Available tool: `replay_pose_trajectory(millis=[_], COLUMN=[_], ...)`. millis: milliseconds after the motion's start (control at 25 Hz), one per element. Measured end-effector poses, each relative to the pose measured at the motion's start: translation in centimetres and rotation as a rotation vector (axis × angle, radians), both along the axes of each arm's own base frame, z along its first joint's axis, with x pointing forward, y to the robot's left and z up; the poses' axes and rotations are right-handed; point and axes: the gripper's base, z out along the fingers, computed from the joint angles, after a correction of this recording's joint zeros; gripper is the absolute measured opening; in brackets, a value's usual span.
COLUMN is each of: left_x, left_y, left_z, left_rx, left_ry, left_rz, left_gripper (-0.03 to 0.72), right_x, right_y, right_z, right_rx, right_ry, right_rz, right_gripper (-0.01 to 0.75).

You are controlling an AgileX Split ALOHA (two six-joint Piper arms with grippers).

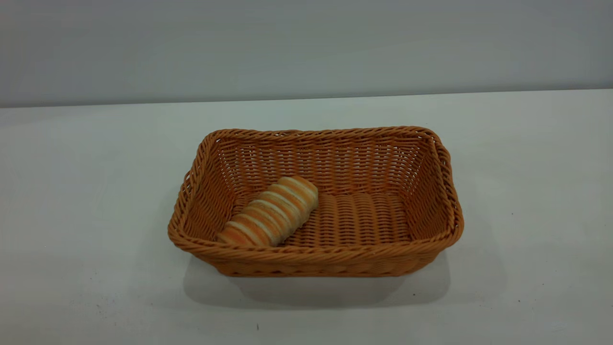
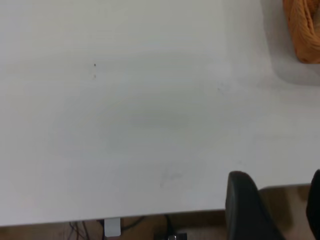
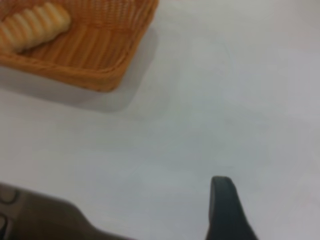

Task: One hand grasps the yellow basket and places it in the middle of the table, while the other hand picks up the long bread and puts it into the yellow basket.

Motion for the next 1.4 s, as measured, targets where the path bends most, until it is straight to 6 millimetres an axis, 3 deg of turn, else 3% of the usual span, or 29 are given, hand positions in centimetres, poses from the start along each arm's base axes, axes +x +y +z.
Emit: replay_pose_trajectory(millis=[1400], left_x=[-1.4], left_y=[0.0], left_z=[-0.1], left_rx=[-0.003], left_ry=[-0.109], left_rz=[-0.012], left_gripper=[0.356], right_x=[-0.3], right_y=[-0.1], right_z=[0.0], right_rx=[0.017], right_ry=[-0.028], right_rz=[-0.08], right_gripper=[0.486])
